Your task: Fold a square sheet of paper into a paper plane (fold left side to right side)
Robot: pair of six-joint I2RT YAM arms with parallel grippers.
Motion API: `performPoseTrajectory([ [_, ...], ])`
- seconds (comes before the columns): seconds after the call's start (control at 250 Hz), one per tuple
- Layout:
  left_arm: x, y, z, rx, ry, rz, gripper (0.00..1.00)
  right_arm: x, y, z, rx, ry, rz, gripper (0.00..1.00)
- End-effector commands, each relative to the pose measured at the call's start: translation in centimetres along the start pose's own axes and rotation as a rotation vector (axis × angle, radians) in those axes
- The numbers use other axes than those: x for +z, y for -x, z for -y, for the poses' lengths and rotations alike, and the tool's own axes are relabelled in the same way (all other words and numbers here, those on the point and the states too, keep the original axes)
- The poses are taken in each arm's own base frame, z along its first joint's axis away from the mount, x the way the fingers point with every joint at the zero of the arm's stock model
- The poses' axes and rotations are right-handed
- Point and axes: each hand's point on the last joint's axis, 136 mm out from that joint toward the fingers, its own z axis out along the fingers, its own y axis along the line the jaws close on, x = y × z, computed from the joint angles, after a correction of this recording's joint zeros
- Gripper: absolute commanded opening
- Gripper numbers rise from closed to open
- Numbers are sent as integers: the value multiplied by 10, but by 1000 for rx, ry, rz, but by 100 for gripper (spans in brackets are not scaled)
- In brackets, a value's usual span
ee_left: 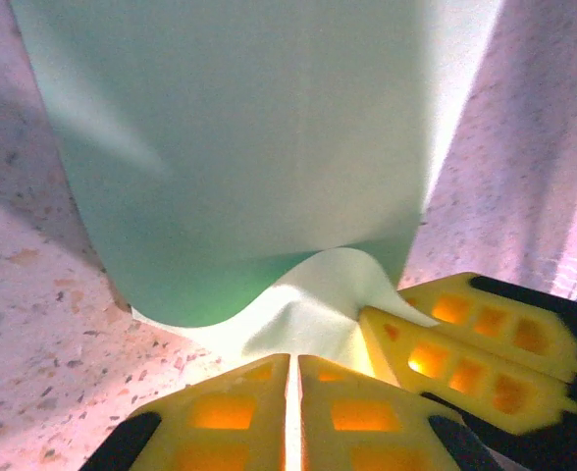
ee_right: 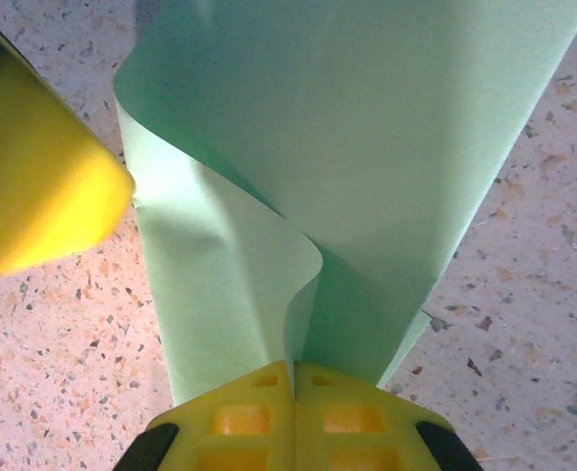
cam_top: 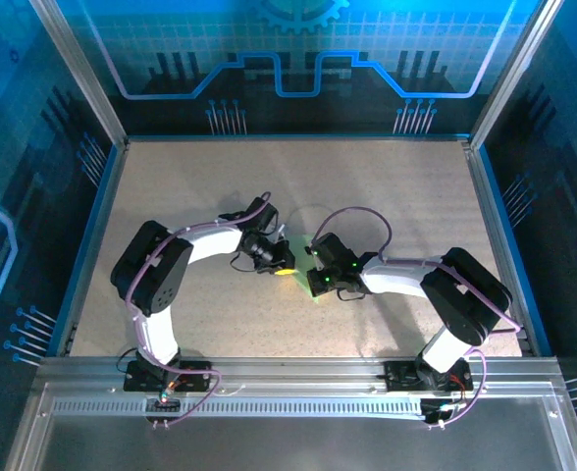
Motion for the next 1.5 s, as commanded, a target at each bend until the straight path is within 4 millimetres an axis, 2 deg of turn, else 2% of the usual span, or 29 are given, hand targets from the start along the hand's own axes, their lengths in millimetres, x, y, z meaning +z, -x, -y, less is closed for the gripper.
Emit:
performPoseTrajectory([
  [0.0,-5,0,11,4,-45,1,12,8,-26,16,9,-45,-97,6],
  [0.3,16,-2,13,19,-50,-44,12,10,-26,16,10,-45,-102,6],
  [0.699,34,-6,-25,-20,88,-68,10,8,-24,15,11,-42,-98,6],
  [1.023,38,-19,-53,-83,195,-107,8,1,-8,10,18,-18,-61,10],
  [1.263,40,-24,-61,-102,243,-124,7,-15,16,7,50,14,8,18],
  [1.498,43,-24,-63,-112,259,-138,7,-44,28,21,109,2,63,30],
])
